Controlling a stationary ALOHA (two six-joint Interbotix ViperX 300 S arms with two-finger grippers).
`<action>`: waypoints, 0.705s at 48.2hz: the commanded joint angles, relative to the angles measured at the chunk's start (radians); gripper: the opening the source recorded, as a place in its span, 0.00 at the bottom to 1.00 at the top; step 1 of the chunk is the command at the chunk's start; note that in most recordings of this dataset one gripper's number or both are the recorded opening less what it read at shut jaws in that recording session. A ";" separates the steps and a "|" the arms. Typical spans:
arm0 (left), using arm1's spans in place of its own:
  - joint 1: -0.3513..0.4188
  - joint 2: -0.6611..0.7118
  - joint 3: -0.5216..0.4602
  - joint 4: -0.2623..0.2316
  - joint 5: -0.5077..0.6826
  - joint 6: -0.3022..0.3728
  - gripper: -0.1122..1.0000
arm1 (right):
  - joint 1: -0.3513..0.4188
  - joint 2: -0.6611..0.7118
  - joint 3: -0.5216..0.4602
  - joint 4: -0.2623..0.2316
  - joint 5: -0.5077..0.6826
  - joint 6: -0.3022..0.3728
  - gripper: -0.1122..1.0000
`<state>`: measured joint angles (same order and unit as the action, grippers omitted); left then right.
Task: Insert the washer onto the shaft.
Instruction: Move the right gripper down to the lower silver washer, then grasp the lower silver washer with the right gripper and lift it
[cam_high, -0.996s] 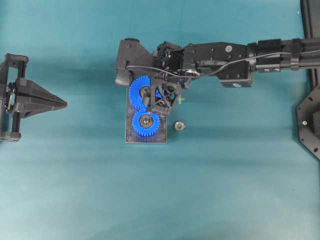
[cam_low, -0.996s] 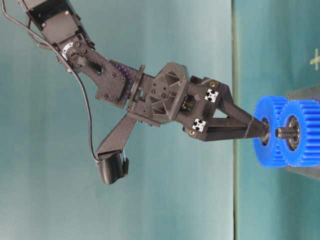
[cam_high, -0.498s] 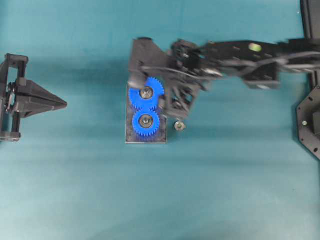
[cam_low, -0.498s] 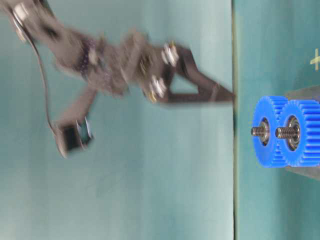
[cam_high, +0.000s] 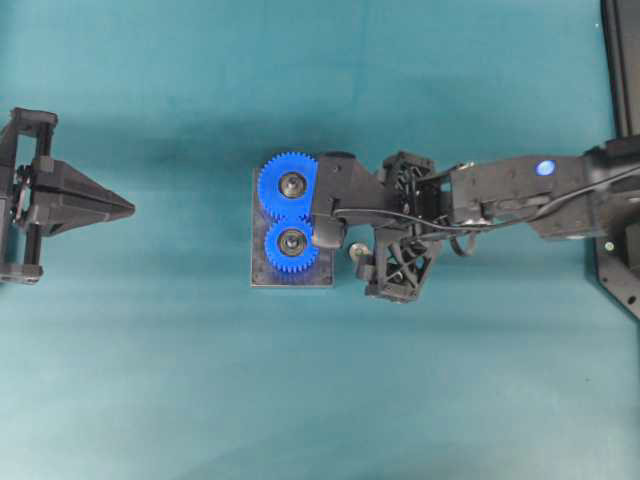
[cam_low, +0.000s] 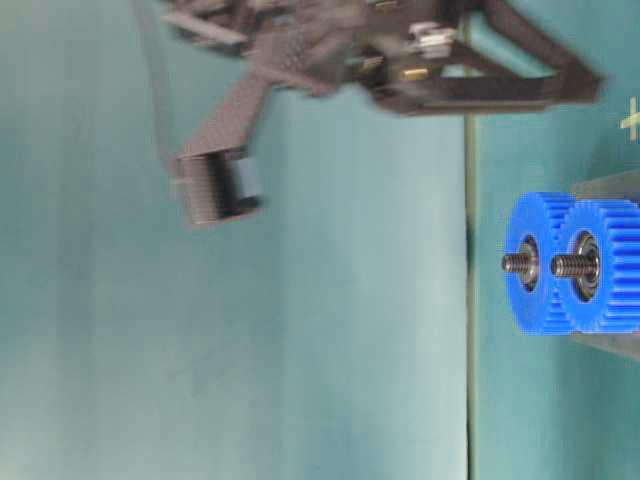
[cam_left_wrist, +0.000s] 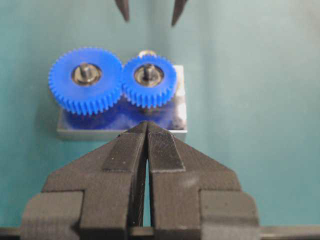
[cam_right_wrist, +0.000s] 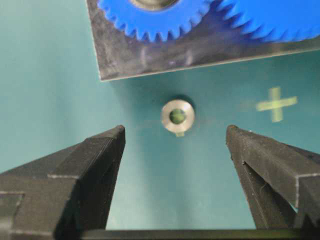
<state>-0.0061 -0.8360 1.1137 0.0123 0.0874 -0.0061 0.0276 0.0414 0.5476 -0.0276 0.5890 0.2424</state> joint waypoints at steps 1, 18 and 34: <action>0.000 0.005 -0.023 0.003 -0.003 -0.002 0.10 | 0.003 0.011 0.003 -0.003 -0.032 0.021 0.88; -0.014 0.003 -0.049 0.002 0.058 -0.002 0.10 | 0.005 0.110 -0.003 -0.003 -0.097 0.025 0.88; -0.015 0.002 -0.052 0.003 0.063 -0.003 0.10 | 0.005 0.140 -0.003 -0.003 -0.103 0.026 0.87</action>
<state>-0.0184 -0.8376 1.0891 0.0123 0.1549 -0.0077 0.0291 0.1902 0.5599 -0.0307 0.4955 0.2546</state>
